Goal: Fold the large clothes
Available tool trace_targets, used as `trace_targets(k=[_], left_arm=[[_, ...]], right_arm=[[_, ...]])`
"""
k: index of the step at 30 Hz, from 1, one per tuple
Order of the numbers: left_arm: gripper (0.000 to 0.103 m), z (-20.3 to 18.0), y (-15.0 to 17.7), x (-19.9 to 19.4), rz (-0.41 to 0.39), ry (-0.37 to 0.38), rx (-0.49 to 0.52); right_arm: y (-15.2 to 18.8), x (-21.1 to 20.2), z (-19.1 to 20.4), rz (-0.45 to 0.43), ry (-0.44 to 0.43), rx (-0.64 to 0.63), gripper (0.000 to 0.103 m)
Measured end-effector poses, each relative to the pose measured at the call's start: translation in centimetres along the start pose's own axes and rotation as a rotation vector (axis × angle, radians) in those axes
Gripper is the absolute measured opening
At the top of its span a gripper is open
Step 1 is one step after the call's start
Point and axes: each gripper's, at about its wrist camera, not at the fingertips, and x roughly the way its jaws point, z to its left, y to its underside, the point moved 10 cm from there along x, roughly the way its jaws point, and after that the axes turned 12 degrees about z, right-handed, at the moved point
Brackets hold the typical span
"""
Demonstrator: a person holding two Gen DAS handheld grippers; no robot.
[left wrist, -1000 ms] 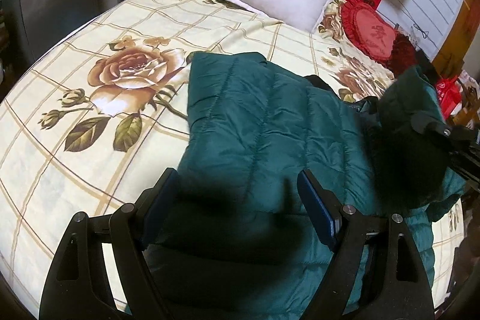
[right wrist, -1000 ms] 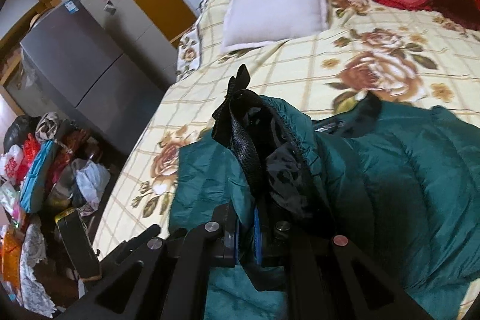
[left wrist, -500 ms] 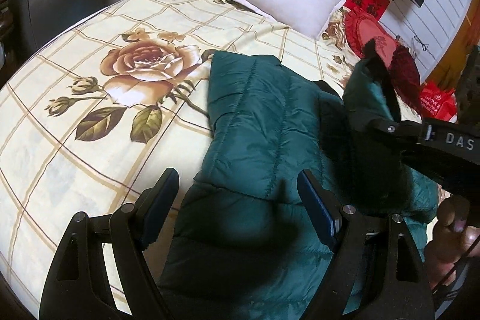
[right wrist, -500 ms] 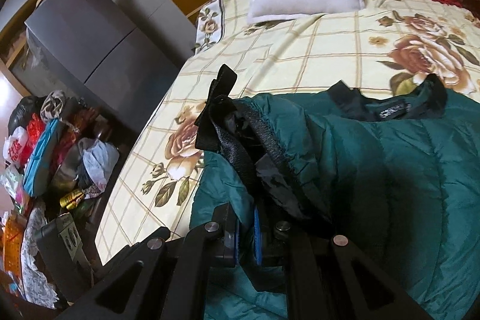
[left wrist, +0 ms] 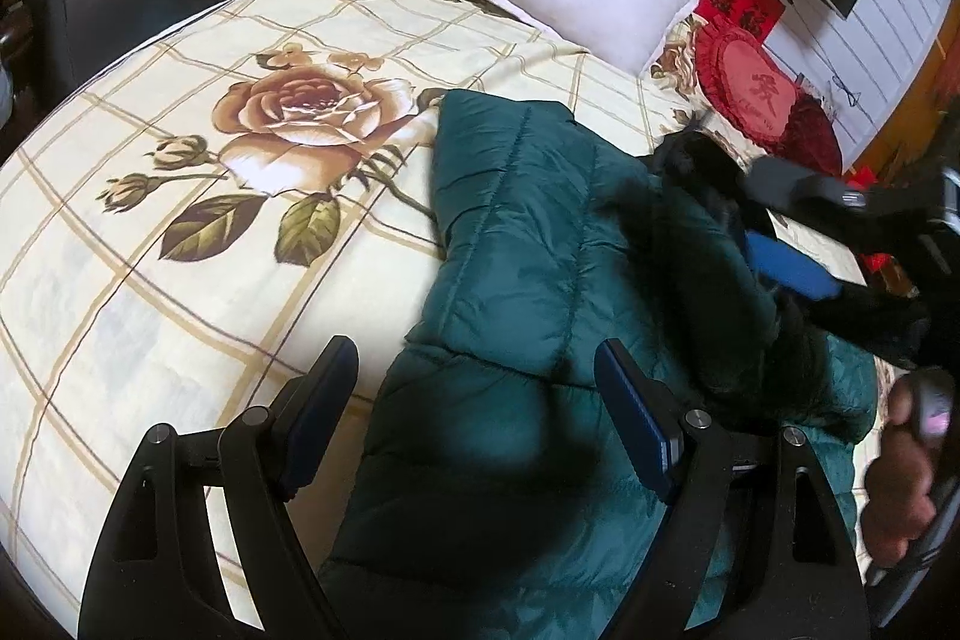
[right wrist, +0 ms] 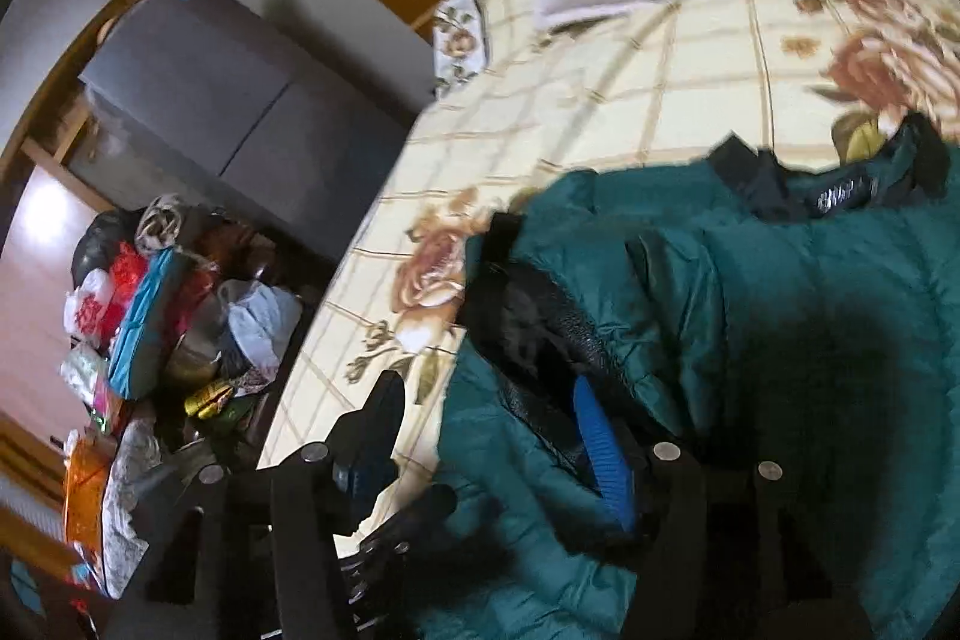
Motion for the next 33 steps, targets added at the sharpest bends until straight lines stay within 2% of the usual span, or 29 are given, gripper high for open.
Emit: trace_targets(k=[3,5,8,12,17,21,22,23,24,25,26,27,33], left_arm=[[0.081,0.1,0.3,-1.0,-0.009,0.031,-0.021],[0.081,-0.2,0.3,-1.8,-0.022,0.050,-0.023],[0.081,-1.5,-0.1,-2.9,-0.047,0.085,-0.011],[0.081,-3.7,-0.7,-2.9,-0.048,0.100,0.009],[0.081,-5.7,-1.1,0.3,0.022,0.056,0.003],[0.080,-6.9,-1.6,2.0,0.018,0.025,0.019],[0.075,-7.3,-1.7,2.2,0.011,0.031,0.033],[0.056,-7.9,-1.9,2.1,-0.006,0.041,0.050],[0.044,-8.3,-2.2,2.1,-0.016,0.034,0.067],[0.041,-8.6,-2.4,2.0,-0.019,0.021,0.077],[0.030,-8.9,-2.7,1.7,-0.029,0.021,0.084],[0.025,-9.2,-3.0,1.4,-0.040,0.030,0.088],[0.018,-8.3,-4.8,-0.5,-0.084,0.055,0.068]], right_arm=[[0.8,-2.4,0.4,-0.021,-0.029,0.003,0.056],[1.5,-4.2,-0.1,-0.043,-0.007,0.007,0.057],[2.8,-6.4,-1.6,-0.057,0.048,0.009,0.057],[5.0,-10.2,-5.0,-0.076,0.169,0.017,0.057],[7.7,-14.4,-9.1,-0.096,0.225,0.080,0.057],[9.5,-18.0,-12.1,-0.136,0.278,0.117,0.057],[9.9,-18.9,-12.8,-0.145,0.291,0.124,0.057],[10.2,-19.5,-13.2,-0.150,0.298,0.130,0.057],[10.3,-20.2,-13.8,-0.159,0.311,0.139,0.057],[10.4,-20.5,-14.0,-0.163,0.318,0.143,0.057],[10.3,-20.9,-14.4,-0.174,0.335,0.150,0.057],[10.1,-21.0,-14.6,-0.181,0.349,0.155,0.057],[8.4,-18.4,-15.0,-0.157,0.403,0.136,0.057]])
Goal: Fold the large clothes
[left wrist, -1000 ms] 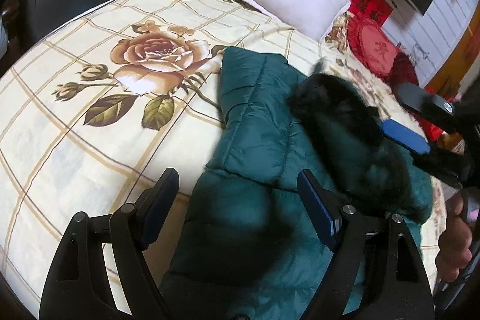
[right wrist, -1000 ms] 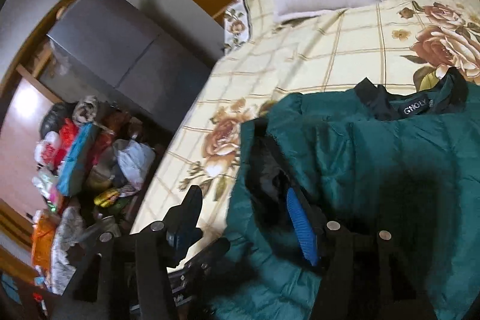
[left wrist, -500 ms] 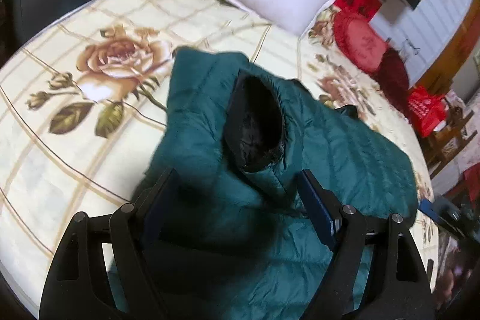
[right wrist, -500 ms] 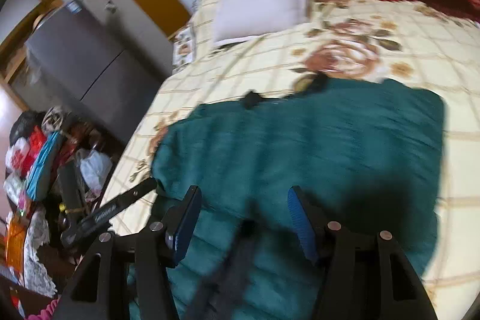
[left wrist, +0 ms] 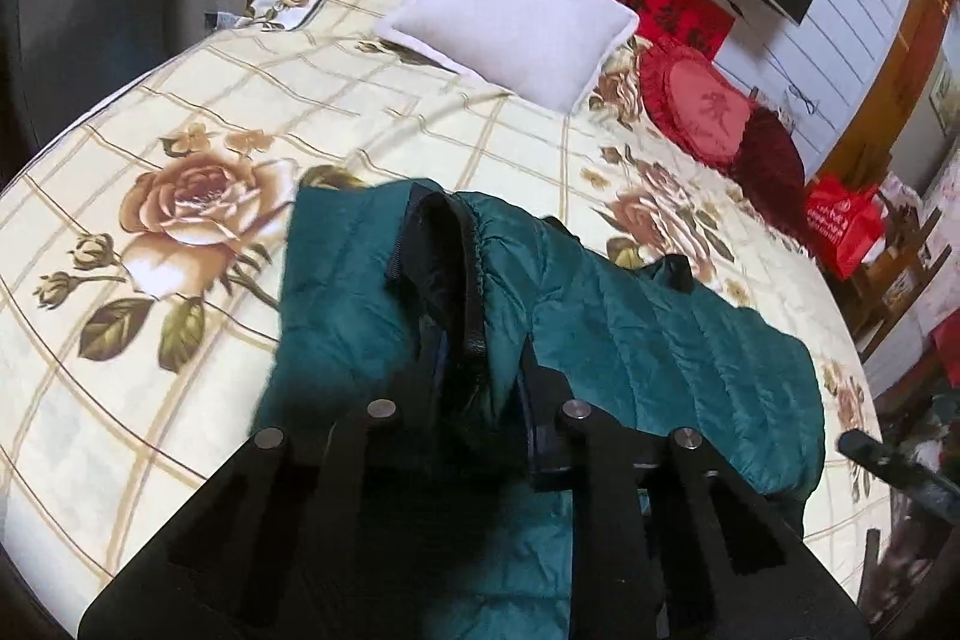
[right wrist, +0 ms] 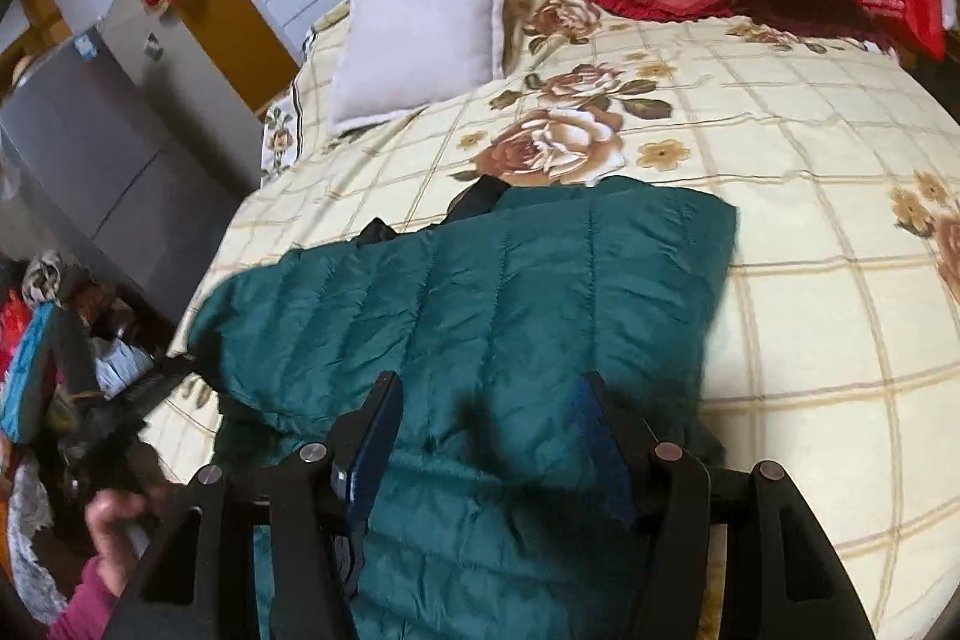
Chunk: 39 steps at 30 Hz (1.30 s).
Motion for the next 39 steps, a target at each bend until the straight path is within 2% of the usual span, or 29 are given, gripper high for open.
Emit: trace_targets(k=[5,8,12,14,17,20,22,24,25,27,31,35,39], left_arm=[[0.018,2.4,1.7,1.5,0.032,-0.067,0.008],[0.018,3.3,2.6,2.8,0.060,-0.061,-0.011],[0.020,2.9,2.5,2.6,0.067,-0.060,-0.006],[0.022,3.0,2.4,1.9,0.073,-0.054,-0.026],[0.031,2.8,1.7,-0.1,0.024,-0.035,-0.050],[0.034,2.0,0.5,-2.3,-0.071,-0.052,-0.035],[0.046,1.2,-0.2,-2.9,-0.104,-0.052,-0.022],[0.063,0.5,-0.7,-3.0,-0.140,-0.050,-0.017],[0.065,0.0,-0.9,-2.6,-0.150,-0.050,-0.009],[0.067,-0.6,-1.2,-1.1,-0.124,-0.070,0.025],[0.067,-0.6,-1.1,4.2,-0.005,-0.197,0.092],[0.067,0.6,-0.9,7.3,0.055,-0.197,0.065],[0.067,0.7,-0.6,8.0,0.059,-0.214,0.082]], right_arm=[[-1.3,4.6,1.9,0.037,0.072,-0.061,0.057],[-0.9,8.7,1.0,0.107,0.133,-0.059,0.058],[-0.7,9.4,1.0,0.086,0.194,-0.102,0.057],[-0.9,8.1,1.2,0.066,0.175,-0.105,0.057],[-2.0,5.0,1.0,-0.017,0.148,-0.076,0.057],[-3.1,4.1,0.4,-0.037,0.181,-0.066,0.057],[-3.7,4.4,0.1,-0.036,0.222,-0.068,0.057],[-4.6,5.7,-0.7,-0.028,0.261,-0.058,0.057],[-4.9,6.3,-1.1,-0.022,0.269,-0.049,0.057],[-5.4,7.8,-1.8,-0.015,0.286,-0.038,0.057],[-5.9,9.8,-2.3,-0.018,0.333,-0.059,0.058],[-6.2,11.0,-2.9,-0.018,0.319,-0.036,0.058],[-6.2,11.3,-3.1,-0.016,0.307,-0.033,0.058]])
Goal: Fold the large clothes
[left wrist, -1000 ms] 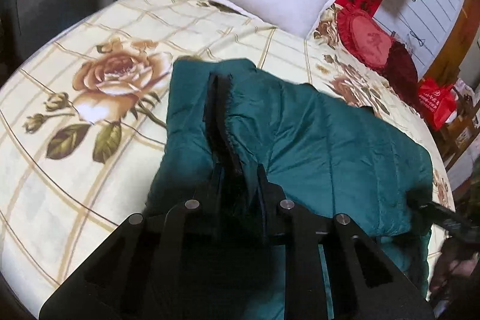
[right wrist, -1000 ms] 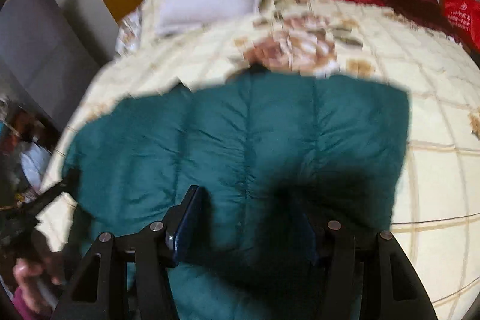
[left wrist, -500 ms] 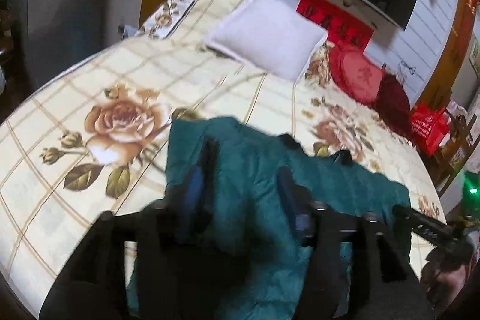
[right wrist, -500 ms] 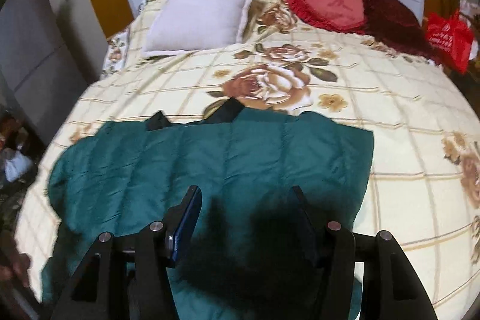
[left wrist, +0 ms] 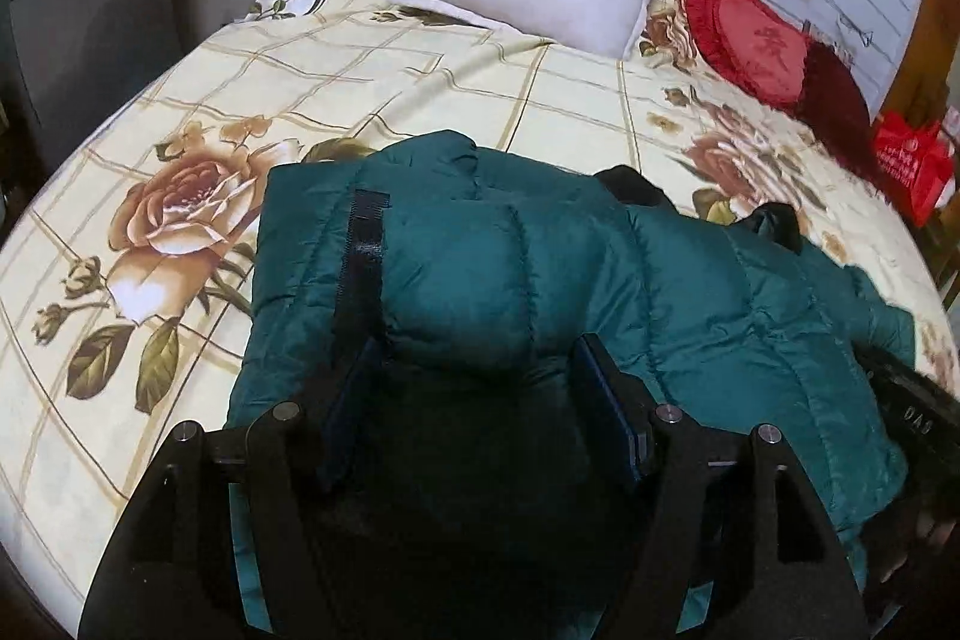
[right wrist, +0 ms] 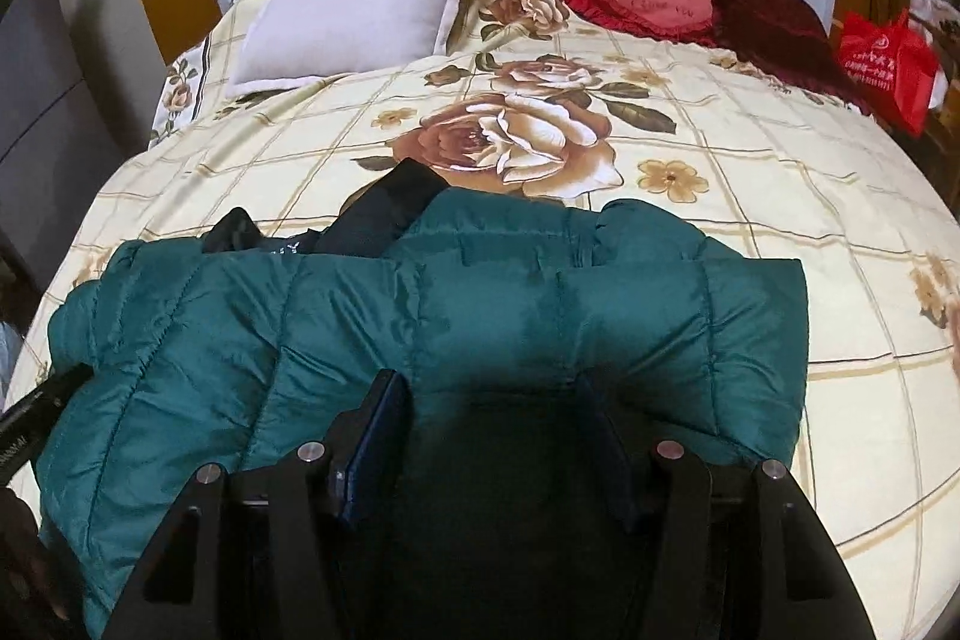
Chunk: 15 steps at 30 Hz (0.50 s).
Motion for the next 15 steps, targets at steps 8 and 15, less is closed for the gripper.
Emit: trace_targets(k=[8,15], left_arm=[[0.067,-0.1,0.2,0.1,0.004,-0.013,0.012],[0.067,0.0,0.3,0.2,-0.020,-0.016,0.017]], right_arm=[[1.4,-4.3,1.0,-0.017,0.005,-0.046,0.058],[4.2,-5.7,1.6,-0.004,0.032,-0.102,0.058]])
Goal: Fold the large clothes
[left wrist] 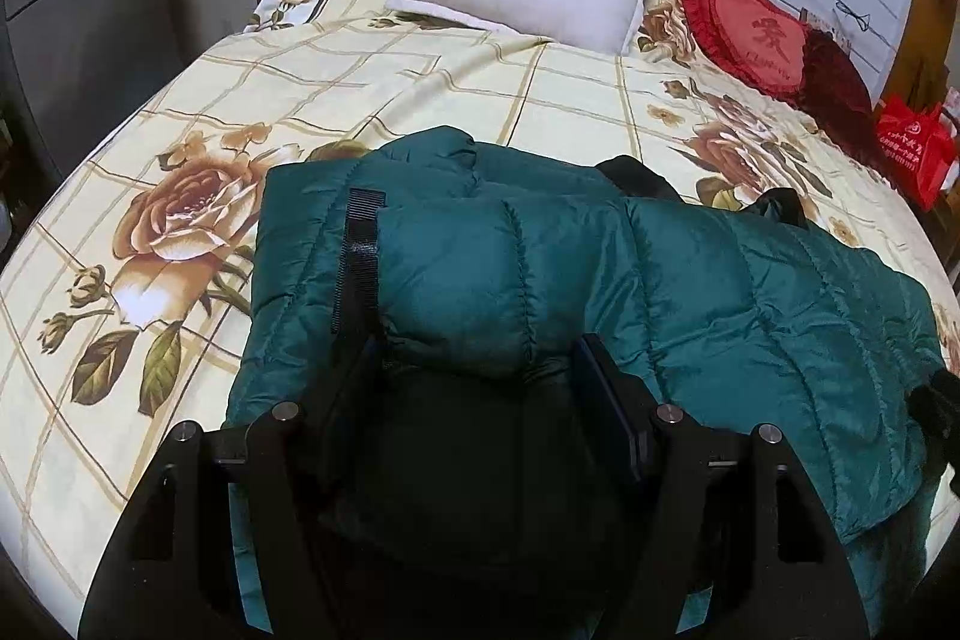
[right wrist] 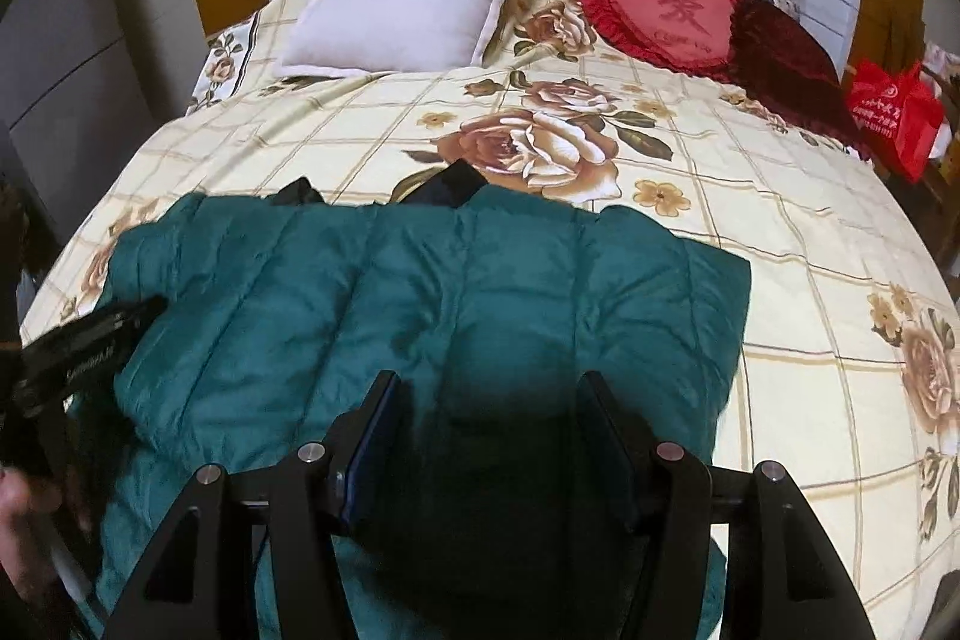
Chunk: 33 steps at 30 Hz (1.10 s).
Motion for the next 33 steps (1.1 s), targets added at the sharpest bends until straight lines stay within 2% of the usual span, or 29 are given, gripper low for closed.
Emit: trace_targets(k=[3,6,9,13,20,23,26,32,33], left_arm=[[0.068,-0.1,0.1,0.0,-0.007,0.003,0.004],[0.068,-0.3,0.2,0.1,-0.015,0.007,0.011],[0.069,-0.4,0.1,0.2,-0.015,0.000,0.015],[0.069,-0.4,0.1,0.3,-0.014,0.001,0.013],[0.069,-0.4,0.1,0.2,-0.017,-0.001,0.014],[0.069,-0.5,0.1,0.2,-0.025,-0.003,0.014],[0.069,-0.6,0.1,0.1,-0.031,-0.003,0.015],[0.069,0.4,0.7,-2.1,0.003,0.063,-0.002],[0.069,0.8,0.8,-2.9,-0.002,0.072,-0.016]], right_arm=[[0.9,1.5,-0.4,0.030,-0.018,0.021,0.058],[1.2,2.9,-0.9,0.025,-0.056,0.061,0.058],[1.2,3.2,-0.7,0.014,-0.034,0.048,0.059],[1.3,1.9,-0.4,0.031,-0.013,0.025,0.059],[2.9,-1.4,-1.2,-0.019,-0.004,0.054,0.059],[3.9,0.1,-2.1,0.029,-0.011,0.092,0.059],[3.7,1.4,-2.2,0.038,-0.023,0.089,0.060],[4.2,-1.4,-2.7,0.021,-0.028,0.112,0.060],[4.5,-2.0,-3.0,0.013,-0.011,0.117,0.065]])
